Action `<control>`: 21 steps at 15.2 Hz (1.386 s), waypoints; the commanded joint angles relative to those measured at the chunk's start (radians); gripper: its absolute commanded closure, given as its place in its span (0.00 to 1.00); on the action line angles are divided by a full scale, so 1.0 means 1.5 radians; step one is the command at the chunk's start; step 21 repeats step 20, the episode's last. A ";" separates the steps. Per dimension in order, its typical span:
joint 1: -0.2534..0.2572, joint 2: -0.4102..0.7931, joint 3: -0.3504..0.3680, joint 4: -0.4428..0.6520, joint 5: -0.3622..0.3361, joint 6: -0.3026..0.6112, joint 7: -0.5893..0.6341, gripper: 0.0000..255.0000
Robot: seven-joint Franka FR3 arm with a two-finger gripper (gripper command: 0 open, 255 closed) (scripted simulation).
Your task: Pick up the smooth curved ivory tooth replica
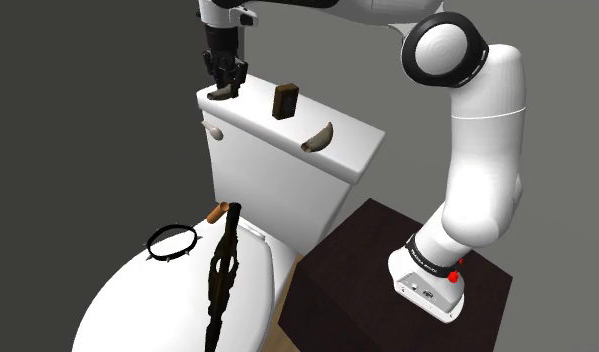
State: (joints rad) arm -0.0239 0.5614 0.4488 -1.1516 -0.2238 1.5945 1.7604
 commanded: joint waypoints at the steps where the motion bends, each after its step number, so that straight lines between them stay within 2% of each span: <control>1: 0.000 0.000 0.000 0.000 0.000 0.000 0.000 1.00; 3: 0.000 -0.001 0.000 -0.002 0.000 0.001 0.000 1.00; 10: 0.019 0.018 -0.002 0.094 -0.006 -0.075 -0.004 1.00; 15: 0.041 0.047 -0.005 0.190 -0.016 -0.141 -0.008 1.00; 18: 0.064 0.079 -0.011 0.275 -0.026 -0.192 -0.013 1.00; 21: 0.065 0.080 -0.011 0.280 -0.026 -0.194 -0.013 1.00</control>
